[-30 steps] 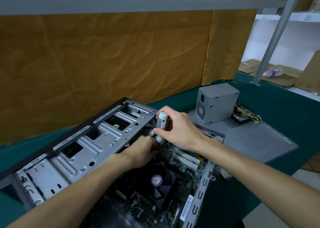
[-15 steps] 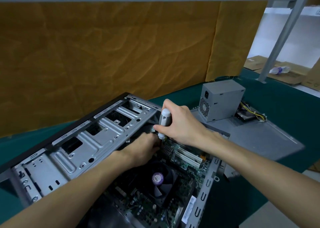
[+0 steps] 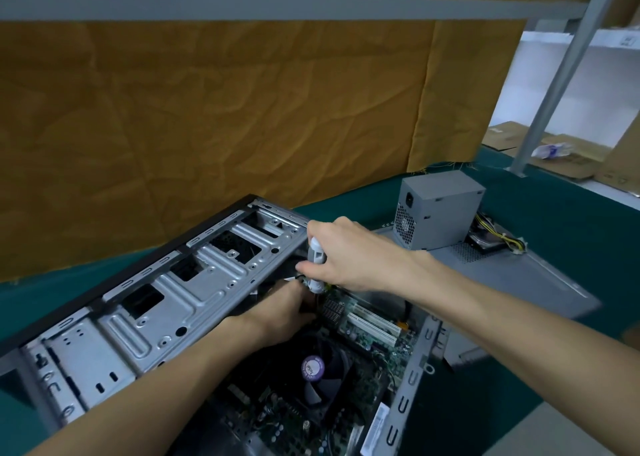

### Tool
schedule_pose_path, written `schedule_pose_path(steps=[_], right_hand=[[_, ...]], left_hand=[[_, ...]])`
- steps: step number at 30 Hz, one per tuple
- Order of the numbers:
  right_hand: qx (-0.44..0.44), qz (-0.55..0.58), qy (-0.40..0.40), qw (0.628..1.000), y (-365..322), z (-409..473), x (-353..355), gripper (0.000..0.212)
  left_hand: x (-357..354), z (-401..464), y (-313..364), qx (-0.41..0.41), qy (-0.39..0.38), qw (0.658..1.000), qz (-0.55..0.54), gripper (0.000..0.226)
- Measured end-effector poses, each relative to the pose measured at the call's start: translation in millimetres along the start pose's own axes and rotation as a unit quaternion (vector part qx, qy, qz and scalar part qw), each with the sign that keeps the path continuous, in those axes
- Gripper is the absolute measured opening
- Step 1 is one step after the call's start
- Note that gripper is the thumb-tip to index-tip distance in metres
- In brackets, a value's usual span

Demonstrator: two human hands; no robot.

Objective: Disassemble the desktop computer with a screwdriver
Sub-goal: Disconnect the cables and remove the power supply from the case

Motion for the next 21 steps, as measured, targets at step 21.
schedule_pose_path(steps=[21], right_hand=[[0.044,-0.14,-0.193,0.97,-34,-2,20,0.05]], left_hand=[[-10,5,-11,-0.049,-0.017,0.997,0.052,0.037]])
Point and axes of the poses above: each hand's wrist, its own z-axis towards the middle knuckle, its own x-axis out of the back of the hand, y = z × x, the point moved 3 cm from there along z, towards the middle knuckle, and after that the axes turned 2 degrees about -x, right-handed, at the moved point
